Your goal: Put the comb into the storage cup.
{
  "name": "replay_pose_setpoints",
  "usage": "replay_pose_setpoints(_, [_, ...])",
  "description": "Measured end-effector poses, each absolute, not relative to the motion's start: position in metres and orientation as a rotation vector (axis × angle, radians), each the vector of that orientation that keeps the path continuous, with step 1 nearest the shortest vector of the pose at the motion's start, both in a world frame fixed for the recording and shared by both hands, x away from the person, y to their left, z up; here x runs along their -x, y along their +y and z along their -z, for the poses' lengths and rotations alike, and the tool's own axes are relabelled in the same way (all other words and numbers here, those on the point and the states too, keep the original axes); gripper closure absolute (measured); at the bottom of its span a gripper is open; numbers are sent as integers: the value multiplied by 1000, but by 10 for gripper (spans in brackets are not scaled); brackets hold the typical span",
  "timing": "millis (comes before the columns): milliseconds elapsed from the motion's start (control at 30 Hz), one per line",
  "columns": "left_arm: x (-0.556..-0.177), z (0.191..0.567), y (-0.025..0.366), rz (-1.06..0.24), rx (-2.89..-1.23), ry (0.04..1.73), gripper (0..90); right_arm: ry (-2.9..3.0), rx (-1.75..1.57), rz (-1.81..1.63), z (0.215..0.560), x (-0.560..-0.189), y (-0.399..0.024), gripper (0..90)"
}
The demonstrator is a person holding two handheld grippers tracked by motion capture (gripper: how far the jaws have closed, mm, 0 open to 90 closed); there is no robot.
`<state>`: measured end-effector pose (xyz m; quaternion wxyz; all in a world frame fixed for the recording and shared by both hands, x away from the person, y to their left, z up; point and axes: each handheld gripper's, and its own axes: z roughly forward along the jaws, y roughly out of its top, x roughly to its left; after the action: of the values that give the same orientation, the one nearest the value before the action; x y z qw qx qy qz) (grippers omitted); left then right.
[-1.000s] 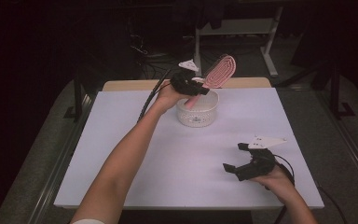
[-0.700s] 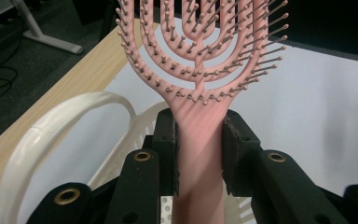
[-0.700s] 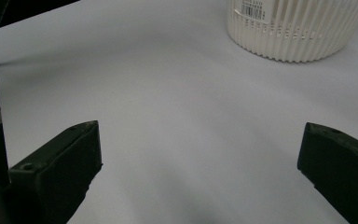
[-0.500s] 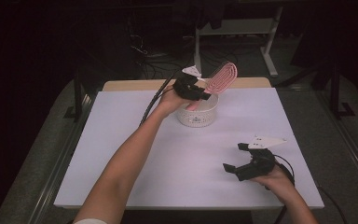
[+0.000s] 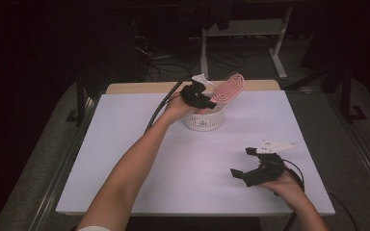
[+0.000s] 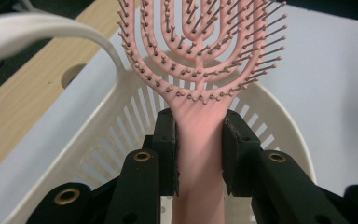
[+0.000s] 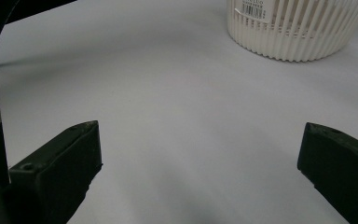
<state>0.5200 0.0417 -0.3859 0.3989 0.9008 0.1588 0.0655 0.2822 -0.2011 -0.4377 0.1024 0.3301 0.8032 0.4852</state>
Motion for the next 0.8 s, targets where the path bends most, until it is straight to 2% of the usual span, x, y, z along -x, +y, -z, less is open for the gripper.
replay_pose_setpoints(500, [-519,387,40,-195,-2319,410,681,2372,-973,-1433,438,-282,-201,0])
replay_pose_setpoints(800, [-517,385,43,-203,-2362,426,478,2372,-972,-1431,437,-282,-201,0])
